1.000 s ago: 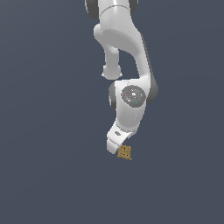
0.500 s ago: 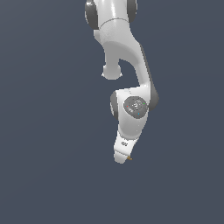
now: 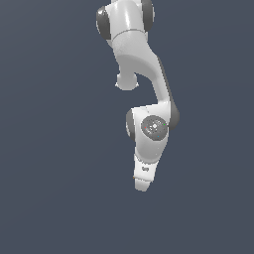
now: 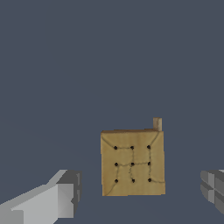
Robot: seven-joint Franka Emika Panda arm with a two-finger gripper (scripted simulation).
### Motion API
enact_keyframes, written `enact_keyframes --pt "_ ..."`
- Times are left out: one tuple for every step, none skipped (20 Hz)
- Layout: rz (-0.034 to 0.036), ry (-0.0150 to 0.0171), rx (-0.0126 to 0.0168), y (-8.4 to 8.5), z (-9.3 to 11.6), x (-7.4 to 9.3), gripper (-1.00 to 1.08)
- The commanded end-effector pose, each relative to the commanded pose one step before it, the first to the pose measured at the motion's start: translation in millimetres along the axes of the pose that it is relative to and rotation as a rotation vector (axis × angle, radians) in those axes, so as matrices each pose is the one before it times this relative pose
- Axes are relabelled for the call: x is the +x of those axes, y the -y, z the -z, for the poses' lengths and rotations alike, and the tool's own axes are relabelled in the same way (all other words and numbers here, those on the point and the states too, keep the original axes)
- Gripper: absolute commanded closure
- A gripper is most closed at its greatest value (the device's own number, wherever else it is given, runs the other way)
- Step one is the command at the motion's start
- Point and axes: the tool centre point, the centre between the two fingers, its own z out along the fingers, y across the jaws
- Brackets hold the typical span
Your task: Pick up the object and move it to a goal position.
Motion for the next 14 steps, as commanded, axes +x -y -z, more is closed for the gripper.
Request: enact_keyframes --pt "0.02245 -0.00134 -0.00105 -1.36 -1.83 0.97 -0.92" --pt "0.00502 -0.00029 -0.00014 -0.29 -0.47 0.19 -0.92" --pt "0.00358 -0.00021 -0.0001 -0.2 -0.34 0.13 -0.92" --pt "0.00218 -0.00013 -0.00006 -0.12 -0.2 0.1 -0.92" --pt "0.00069 -0.00004 -0.00002 -0.05 -0.07 0.01 -0.92" --pt "-0.00459 0.00034 0.00051 0.38 0.19 -0.19 -0.92" --pt "0.0 0.0 0.0 0.0 -0.4 -0.03 -0.92" --pt "0.0 0.0 0.0 -0.01 -1.21 -0.08 -0.92" --pt "0.0 0.0 0.0 -0.02 -2.0 -0.14 -0.92" --pt "0.00069 0.00001 -0.00007 0.13 -2.75 0.27 -0.92" --pt "0.0 0.0 0.0 -0.01 -3.58 -0.26 -0.92" --pt "0.00069 0.00002 -0.00007 0.15 -4.32 0.15 -0.92" --pt "0.00069 0.00003 -0.00007 0.17 -5.08 0.08 -0.92" --pt "0.00069 0.00003 -0.00007 0.2 -5.82 0.02 -0.92"
